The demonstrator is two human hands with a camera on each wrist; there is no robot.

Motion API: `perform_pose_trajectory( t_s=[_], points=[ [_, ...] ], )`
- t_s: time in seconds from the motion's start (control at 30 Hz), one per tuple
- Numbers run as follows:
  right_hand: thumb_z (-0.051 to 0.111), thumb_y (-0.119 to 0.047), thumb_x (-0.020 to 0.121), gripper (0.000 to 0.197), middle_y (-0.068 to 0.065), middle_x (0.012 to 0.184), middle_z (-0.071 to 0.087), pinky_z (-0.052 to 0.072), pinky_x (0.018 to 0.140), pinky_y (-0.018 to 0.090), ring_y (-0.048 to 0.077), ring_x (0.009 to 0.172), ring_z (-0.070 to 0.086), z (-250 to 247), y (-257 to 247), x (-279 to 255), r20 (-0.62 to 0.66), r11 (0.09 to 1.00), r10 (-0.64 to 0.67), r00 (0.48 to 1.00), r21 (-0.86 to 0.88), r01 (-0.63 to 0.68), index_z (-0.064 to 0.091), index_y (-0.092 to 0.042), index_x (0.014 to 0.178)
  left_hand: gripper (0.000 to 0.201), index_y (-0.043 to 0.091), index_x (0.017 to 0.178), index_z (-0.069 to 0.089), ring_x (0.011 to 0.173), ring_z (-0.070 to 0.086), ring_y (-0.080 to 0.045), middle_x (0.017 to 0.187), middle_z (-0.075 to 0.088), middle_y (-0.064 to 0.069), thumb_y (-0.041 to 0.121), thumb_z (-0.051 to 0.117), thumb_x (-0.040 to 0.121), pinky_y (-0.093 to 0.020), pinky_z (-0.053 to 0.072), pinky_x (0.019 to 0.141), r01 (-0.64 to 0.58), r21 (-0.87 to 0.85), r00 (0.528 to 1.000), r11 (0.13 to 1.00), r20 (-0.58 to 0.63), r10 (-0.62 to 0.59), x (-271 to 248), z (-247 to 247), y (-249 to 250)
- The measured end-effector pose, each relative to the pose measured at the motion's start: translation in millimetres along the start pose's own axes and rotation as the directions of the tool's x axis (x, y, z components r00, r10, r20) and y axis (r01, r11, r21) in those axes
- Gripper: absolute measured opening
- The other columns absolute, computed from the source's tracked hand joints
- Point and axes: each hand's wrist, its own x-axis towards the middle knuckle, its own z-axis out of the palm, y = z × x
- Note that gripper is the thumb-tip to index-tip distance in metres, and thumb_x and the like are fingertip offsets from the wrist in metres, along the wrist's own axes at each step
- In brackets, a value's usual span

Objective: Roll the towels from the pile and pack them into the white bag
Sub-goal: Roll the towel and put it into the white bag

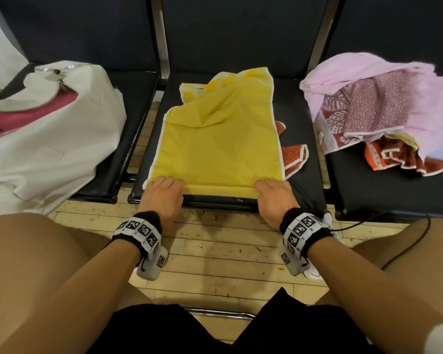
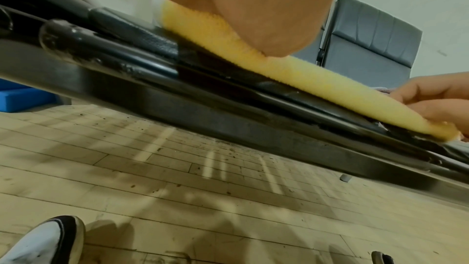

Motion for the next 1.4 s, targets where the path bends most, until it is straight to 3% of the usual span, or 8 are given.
perform_pose_trajectory(
  t_s=[0.2,0.37,0.53,0.7,0.93,1.13,1.3,1.4],
  points=[
    [0.063,0.002,0.084,0.018,0.009,0.094,0.064,0.052,0.074,0.044,0.031,0.084,0.058,9,5,-5,-0.221,0.997,-0.066,0.973,0.025,0.073,0.067,-0.007,0.098,0.023,0.014,0.113,0.067,0.095,0.057,-0.033,0.101,0.066,-0.007,0.015,0.058,0.092,-0.048,0.038,0.088,0.025,0.033,0.996,0.999,-0.089,-0.022,4,4,7],
    [0.067,0.005,0.064,0.026,0.003,0.095,0.067,0.025,0.078,0.034,0.022,0.093,0.047,14,7,0,-0.263,0.969,-0.216,0.940,-0.173,0.174,0.072,-0.014,0.081,0.023,0.016,0.097,0.068,0.097,0.052,-0.032,0.103,0.061,-0.006,0.003,0.066,0.078,-0.046,0.034,0.085,0.002,0.002,0.982,1.000,-0.190,-0.001,9,2,11],
    [0.068,-0.002,0.069,0.017,0.008,0.089,0.068,0.053,0.075,0.038,0.031,0.082,0.061,15,2,-5,-0.173,0.973,-0.203,0.964,-0.144,0.179,0.072,-0.007,0.085,0.011,0.008,0.091,0.067,0.078,0.054,-0.032,0.089,0.064,-0.010,0.000,0.061,0.086,-0.040,0.045,0.067,-0.048,-0.006,0.991,0.999,-0.127,0.047,8,6,8],
    [0.070,-0.008,0.079,0.020,0.006,0.099,0.067,0.051,0.079,0.039,0.028,0.091,0.059,13,-1,-11,-0.202,0.991,-0.118,0.972,-0.084,0.103,0.070,-0.010,0.099,0.038,0.011,0.101,0.068,0.089,0.055,-0.031,0.096,0.065,-0.005,0.035,0.044,0.084,-0.043,0.049,0.074,-0.083,-0.001,0.992,0.997,-0.100,0.082,1,8,5],
    [0.062,-0.002,0.084,0.020,0.003,0.083,0.065,0.025,0.074,0.034,0.030,0.086,0.055,7,3,-3,-0.181,0.994,-0.034,0.983,-0.106,0.015,0.067,-0.013,0.099,0.025,0.007,0.112,0.068,0.094,0.057,-0.037,0.099,0.068,-0.012,0.009,0.055,0.090,-0.049,0.045,0.079,-0.068,0.020,0.989,0.997,-0.128,0.070,3,5,3],
    [0.047,-0.011,0.096,0.026,0.003,0.099,0.067,0.033,0.089,0.036,0.028,0.092,0.059,2,6,-3,-0.073,0.999,-0.018,0.997,-0.039,0.016,0.061,-0.015,0.117,0.033,0.012,0.118,0.064,0.089,0.060,-0.033,0.098,0.071,-0.008,0.021,0.042,0.095,-0.044,0.037,0.082,-0.006,0.028,0.999,1.000,-0.045,0.007,7,7,12],
    [0.073,-0.004,0.076,0.022,0.004,0.101,0.065,0.032,0.078,0.034,0.025,0.093,0.051,7,9,-4,-0.279,0.985,-0.144,0.950,-0.133,0.110,0.069,-0.014,0.095,0.018,0.017,0.100,0.069,0.096,0.055,-0.030,0.100,0.063,-0.005,0.011,0.067,0.083,-0.043,0.030,0.087,-0.018,0.056,0.977,0.998,-0.210,0.030,9,7,12],
    [0.075,0.007,0.061,0.031,0.004,0.095,0.066,0.039,0.073,0.034,0.027,0.086,0.052,15,11,-4,-0.254,0.962,-0.228,0.940,-0.211,0.176,0.072,-0.012,0.086,0.016,0.014,0.087,0.067,0.081,0.054,-0.031,0.088,0.062,-0.005,0.001,0.071,0.079,-0.040,0.034,0.073,-0.091,0.077,0.967,0.993,-0.230,0.107,10,9,13]
  ],
)
